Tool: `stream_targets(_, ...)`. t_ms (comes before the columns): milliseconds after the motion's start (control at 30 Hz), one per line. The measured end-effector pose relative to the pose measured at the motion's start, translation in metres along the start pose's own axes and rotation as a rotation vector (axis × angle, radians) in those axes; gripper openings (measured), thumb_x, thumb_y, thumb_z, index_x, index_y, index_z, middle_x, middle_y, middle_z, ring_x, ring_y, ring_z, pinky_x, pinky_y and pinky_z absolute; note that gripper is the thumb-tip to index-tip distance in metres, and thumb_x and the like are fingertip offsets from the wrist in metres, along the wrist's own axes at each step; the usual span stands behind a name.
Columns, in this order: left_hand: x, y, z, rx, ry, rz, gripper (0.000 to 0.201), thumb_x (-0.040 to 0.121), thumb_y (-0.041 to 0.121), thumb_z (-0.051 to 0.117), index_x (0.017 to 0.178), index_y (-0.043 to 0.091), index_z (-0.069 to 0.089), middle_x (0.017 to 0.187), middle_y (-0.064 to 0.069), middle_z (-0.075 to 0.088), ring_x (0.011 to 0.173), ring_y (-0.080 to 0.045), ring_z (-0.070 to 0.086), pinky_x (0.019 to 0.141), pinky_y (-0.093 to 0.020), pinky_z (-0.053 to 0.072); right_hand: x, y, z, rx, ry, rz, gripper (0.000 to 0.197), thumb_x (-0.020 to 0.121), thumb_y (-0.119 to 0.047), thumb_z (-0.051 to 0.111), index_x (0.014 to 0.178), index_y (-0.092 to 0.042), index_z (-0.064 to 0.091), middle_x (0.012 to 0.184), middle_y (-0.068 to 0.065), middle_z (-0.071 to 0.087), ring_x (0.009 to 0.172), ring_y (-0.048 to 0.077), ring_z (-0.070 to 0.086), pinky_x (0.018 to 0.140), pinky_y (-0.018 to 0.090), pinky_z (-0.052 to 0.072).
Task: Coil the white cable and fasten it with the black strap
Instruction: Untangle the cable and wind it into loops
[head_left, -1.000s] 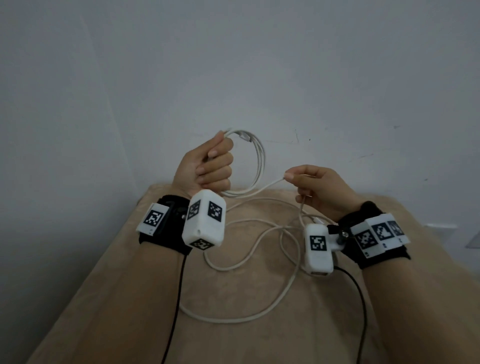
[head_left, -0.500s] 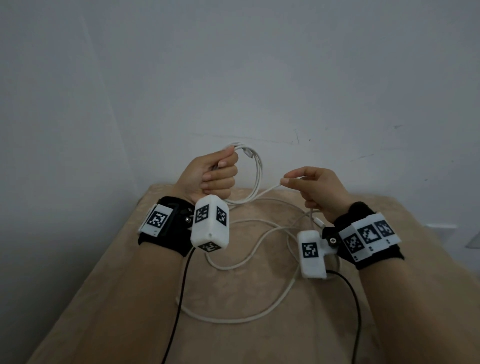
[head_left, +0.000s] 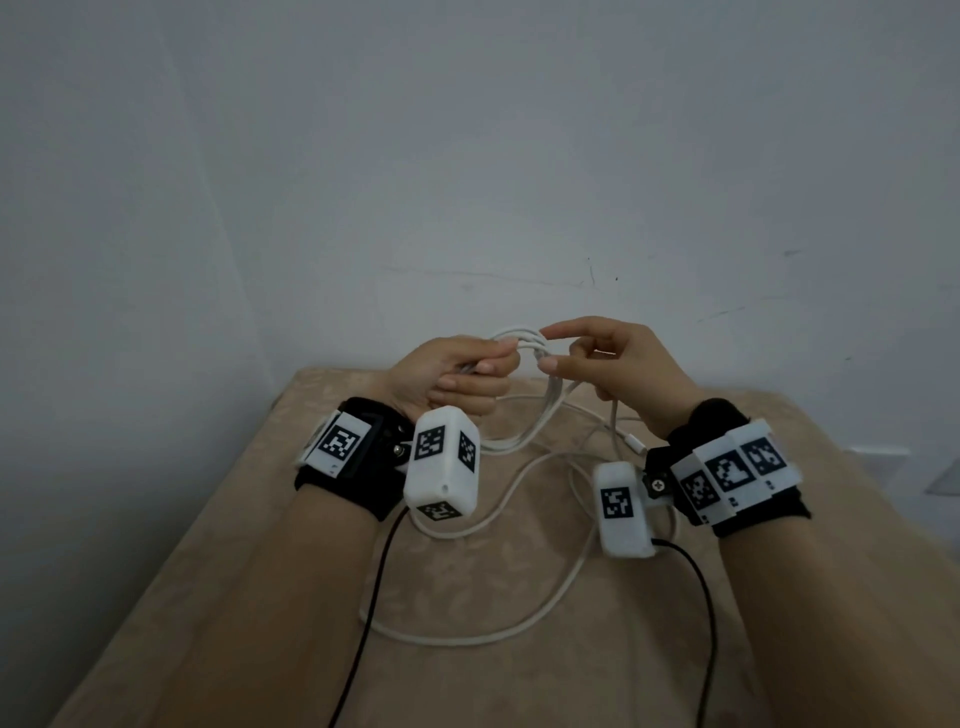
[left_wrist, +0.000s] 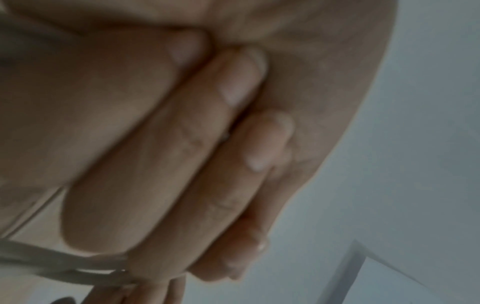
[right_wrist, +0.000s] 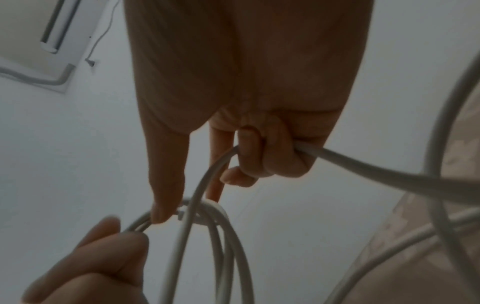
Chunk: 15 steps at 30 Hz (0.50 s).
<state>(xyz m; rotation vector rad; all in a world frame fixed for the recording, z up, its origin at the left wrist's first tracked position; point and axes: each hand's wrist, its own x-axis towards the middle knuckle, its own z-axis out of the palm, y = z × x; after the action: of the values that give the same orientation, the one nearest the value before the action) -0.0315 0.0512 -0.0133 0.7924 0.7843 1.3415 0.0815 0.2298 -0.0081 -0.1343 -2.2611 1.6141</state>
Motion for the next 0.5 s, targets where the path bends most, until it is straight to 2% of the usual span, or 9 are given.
stream_targets(100, 0.003, -0.001, 0.002, -0.008, -0.004, -0.028, 0.034, 0.097, 0.022, 0.041, 0.067, 0.009, 0.05, 0.042, 0.004, 0.028, 0.034, -0.007, 0.023, 0.032, -0.017, 0.017, 0.0, 0.001, -0.001, -0.046, 0.0, -0.011, 0.025, 0.072, -0.012, 0.08, 0.094, -0.022, 0.072, 0.065, -0.005, 0.048, 0.047, 0.002, 0.04, 0.045, 0.009, 0.033)
stream_targets(200, 0.002, 0.0, 0.004, -0.008, 0.024, -0.024, 0.035, 0.097, 0.022, 0.04, 0.066, 0.009, 0.05, 0.039, 0.003, 0.034, 0.033, -0.006, 0.022, 0.031, -0.016, 0.019, 0.0, 0.004, 0.0, -0.018, 0.005, -0.013, 0.017, 0.072, -0.011, 0.08, 0.086, -0.012, 0.072, 0.061, -0.006, 0.047, 0.043, 0.001, 0.039, 0.043, 0.012, 0.031)
stream_targets(367, 0.002, 0.002, -0.002, -0.123, 0.011, 0.025, 0.037, 0.1, 0.023, 0.035, 0.073, 0.005, 0.053, 0.044, 0.002, 0.03, 0.034, -0.008, 0.025, 0.032, -0.018, 0.022, 0.001, 0.006, 0.001, 0.032, -0.021, -0.015, 0.008, 0.076, -0.011, 0.077, 0.076, -0.01, 0.069, 0.053, -0.009, 0.054, 0.042, 0.002, 0.039, 0.045, 0.015, 0.032)
stream_targets(433, 0.003, 0.002, -0.004, -0.151, 0.045, 0.057, 0.031, 0.097, 0.022, 0.044, 0.075, 0.003, 0.056, 0.042, 0.003, 0.032, 0.034, -0.008, 0.024, 0.031, -0.017, 0.027, 0.003, 0.008, 0.002, 0.061, -0.036, -0.013, 0.008, 0.078, -0.011, 0.075, 0.073, -0.01, 0.069, 0.053, -0.009, 0.057, 0.043, 0.004, 0.038, 0.044, 0.015, 0.032)
stream_targets(500, 0.004, 0.003, -0.004, -0.144, 0.104, 0.092, 0.022, 0.088, 0.021, 0.061, 0.073, 0.005, 0.059, 0.038, 0.004, 0.038, 0.031, -0.006, 0.021, 0.028, -0.015, 0.028, 0.005, 0.011, 0.004, 0.095, -0.039, -0.004, 0.01, 0.081, -0.011, 0.072, 0.072, -0.009, 0.068, 0.053, -0.009, 0.057, 0.043, 0.005, 0.036, 0.043, 0.015, 0.032)
